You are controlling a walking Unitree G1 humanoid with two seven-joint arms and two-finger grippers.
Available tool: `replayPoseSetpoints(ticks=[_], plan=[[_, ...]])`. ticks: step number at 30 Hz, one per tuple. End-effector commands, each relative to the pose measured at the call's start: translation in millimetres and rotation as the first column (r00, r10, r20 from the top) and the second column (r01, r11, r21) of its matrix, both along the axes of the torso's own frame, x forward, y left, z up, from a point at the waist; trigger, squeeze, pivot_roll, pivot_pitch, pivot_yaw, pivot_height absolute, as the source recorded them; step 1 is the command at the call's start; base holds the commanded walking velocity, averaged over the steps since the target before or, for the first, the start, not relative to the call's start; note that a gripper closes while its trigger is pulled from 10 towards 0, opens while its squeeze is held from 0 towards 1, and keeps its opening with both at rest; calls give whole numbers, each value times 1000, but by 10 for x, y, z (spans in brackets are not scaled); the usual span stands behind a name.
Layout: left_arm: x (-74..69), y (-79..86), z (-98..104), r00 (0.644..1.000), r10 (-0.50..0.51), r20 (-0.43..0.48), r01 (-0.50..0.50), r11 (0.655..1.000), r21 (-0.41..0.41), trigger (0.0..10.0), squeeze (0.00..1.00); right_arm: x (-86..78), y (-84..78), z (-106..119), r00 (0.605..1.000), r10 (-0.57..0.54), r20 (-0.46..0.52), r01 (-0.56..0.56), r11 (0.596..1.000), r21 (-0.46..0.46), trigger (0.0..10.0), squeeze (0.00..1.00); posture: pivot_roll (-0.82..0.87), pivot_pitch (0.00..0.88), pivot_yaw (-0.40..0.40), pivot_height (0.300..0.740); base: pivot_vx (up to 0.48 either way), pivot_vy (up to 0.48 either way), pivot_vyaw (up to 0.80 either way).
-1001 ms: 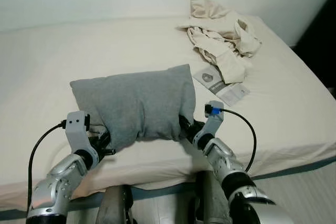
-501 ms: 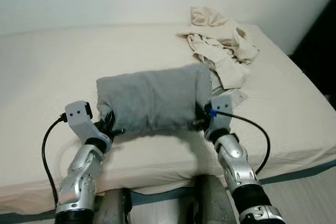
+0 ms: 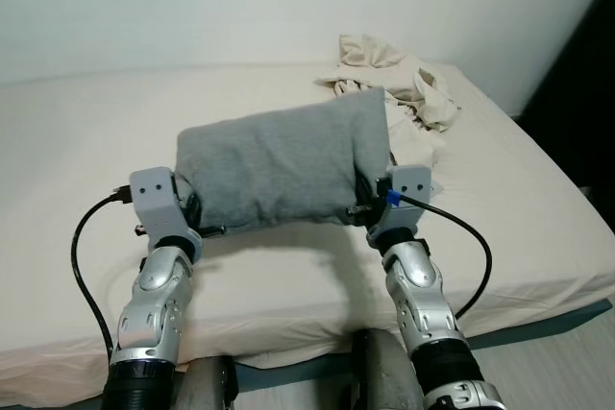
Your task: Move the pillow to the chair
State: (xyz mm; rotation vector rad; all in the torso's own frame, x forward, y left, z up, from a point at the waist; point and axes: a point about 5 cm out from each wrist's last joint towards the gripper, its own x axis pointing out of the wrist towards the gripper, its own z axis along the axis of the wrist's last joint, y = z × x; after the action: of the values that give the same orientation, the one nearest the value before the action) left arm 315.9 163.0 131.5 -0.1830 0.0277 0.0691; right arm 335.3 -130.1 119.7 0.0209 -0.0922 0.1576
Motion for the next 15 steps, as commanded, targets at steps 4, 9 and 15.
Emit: replayPoseSetpoints(ticks=[4,9,15], plan=[[-69,-118,-98,998,-59,-8,59,996,70,10000,0,-70,115,-63,996,88,12,-86,990,-114,10000,0,11,39,-20,593,0,0,0],[-110,-159,-151,995,-97,-24,96,995,-39,10000,0,-110,121,-122,995,98,10,-94,980,-176,10000,0,11,28,-20,593,0,0,0],[-142,-209,-137,989,-150,-13,150,989,8,10000,0,-149,165,-148,991,137,-7,-136,977,-166,10000,0,18,20,-26,593,0,0,0]])
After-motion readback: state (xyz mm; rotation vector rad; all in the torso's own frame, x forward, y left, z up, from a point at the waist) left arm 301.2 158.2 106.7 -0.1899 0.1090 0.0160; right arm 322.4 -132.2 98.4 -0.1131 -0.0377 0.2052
